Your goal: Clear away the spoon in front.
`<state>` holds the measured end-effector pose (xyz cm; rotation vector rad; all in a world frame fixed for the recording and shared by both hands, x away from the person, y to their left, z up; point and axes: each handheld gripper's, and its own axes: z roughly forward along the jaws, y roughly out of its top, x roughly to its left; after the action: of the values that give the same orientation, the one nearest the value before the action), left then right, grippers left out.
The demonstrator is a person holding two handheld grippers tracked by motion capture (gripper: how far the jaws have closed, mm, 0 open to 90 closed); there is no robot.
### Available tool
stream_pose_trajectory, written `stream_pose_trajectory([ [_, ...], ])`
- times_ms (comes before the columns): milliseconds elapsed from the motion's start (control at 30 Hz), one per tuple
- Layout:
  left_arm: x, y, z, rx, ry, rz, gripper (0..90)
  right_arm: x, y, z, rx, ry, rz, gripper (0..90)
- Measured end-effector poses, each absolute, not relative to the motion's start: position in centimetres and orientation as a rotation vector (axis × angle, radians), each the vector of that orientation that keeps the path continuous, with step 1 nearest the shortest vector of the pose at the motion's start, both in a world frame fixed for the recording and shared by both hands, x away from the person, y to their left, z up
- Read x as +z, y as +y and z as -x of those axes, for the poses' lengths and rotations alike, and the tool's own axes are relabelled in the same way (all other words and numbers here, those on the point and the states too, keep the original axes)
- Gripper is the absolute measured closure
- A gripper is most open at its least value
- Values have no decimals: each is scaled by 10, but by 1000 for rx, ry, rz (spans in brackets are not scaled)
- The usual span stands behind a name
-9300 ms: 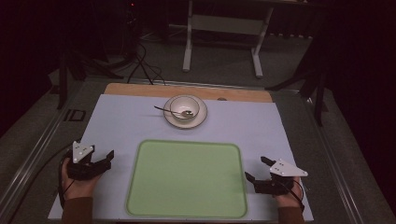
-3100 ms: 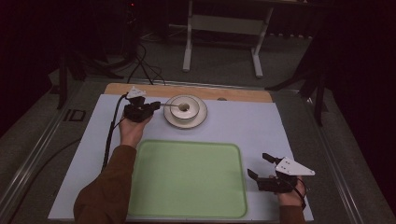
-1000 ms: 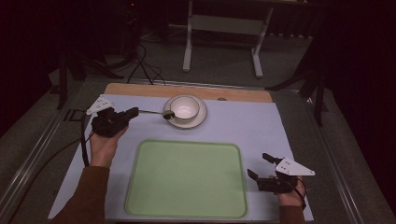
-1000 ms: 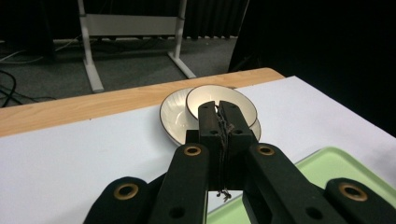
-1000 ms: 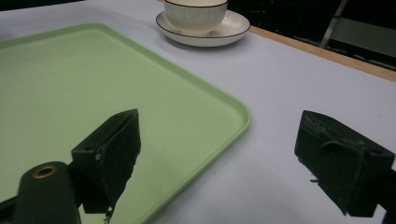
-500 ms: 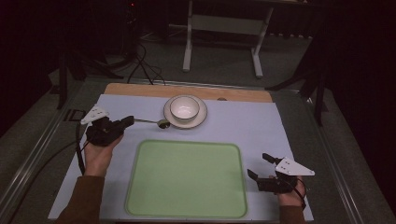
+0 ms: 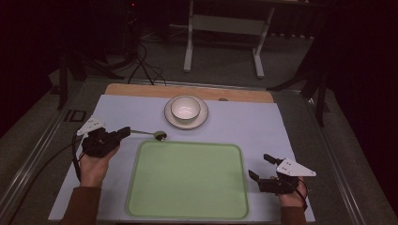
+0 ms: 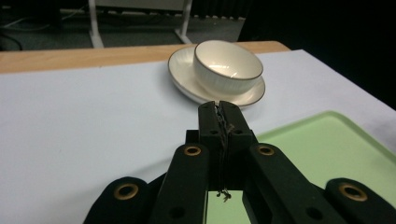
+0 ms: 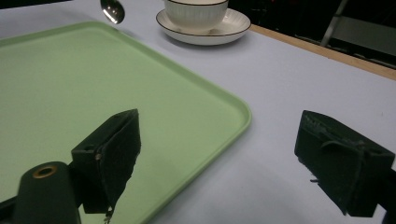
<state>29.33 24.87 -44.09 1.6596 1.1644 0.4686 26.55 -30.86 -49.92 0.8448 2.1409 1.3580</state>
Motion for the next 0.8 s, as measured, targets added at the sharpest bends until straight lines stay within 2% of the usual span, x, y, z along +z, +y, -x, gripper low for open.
stream_pose_trajectory([
  [333,-446,257,-287,454,1231,-1677,891,-499,-308,-265,1354,2144,-846,140],
  [533,-447,254,-299,446,1256,-1676,890,-499,-308,-266,1353,2144,-847,140],
  [800,-442,247,-321,508,1246,-1631,875,-499,-308,-265,1356,2142,-847,140],
])
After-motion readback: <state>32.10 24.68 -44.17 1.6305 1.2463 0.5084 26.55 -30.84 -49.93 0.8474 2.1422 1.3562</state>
